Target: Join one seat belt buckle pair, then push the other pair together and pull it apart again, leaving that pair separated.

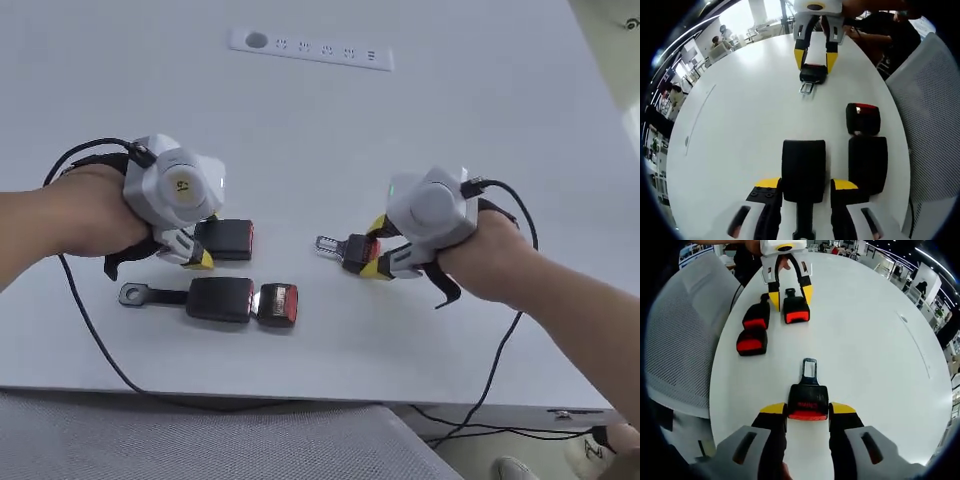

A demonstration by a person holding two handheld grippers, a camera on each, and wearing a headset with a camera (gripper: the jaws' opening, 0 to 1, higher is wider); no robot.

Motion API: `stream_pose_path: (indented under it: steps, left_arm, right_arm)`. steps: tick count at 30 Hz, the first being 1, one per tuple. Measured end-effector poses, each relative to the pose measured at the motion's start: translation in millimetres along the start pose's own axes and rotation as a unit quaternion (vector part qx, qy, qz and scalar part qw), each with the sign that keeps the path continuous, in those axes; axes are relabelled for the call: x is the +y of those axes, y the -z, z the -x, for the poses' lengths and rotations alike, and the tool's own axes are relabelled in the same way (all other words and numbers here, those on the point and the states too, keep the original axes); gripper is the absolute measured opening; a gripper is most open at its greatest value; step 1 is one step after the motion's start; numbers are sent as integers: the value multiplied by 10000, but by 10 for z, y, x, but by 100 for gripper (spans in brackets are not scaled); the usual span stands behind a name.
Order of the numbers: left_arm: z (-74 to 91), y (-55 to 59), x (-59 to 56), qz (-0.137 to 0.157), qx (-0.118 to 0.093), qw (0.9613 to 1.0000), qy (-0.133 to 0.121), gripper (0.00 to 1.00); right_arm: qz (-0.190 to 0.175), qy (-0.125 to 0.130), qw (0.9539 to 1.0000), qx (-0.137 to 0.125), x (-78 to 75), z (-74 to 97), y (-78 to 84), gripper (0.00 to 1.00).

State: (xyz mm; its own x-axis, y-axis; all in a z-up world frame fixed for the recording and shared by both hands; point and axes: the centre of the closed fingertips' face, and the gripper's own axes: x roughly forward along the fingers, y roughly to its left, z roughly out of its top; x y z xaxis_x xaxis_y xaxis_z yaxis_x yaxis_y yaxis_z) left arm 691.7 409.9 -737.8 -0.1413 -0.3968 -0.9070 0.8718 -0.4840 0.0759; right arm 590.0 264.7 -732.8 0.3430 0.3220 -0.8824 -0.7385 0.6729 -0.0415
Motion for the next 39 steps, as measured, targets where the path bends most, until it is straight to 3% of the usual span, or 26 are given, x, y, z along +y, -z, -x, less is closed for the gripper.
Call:
stream_pose_path:
  steps: [10,15,26,39]
  left_arm:
    - [-3,5,33,-35,34,10000,35,33]
    - [-3,11,34,-86,26,10000,43,33]
    - [-7,19,30,-29,109,9999,48,33]
    - [-21,19,28,25,135,9999,76,33]
  right_arm:
    - [108,-327,9994,-87,4,-1,1,31]
    - [300,-337,9990,-33,10,-7,-13,31]
    - [372,-298,9989,3,5,-20,-43,31]
    - [521,-412,9977,-152,74,-204,-368,31]
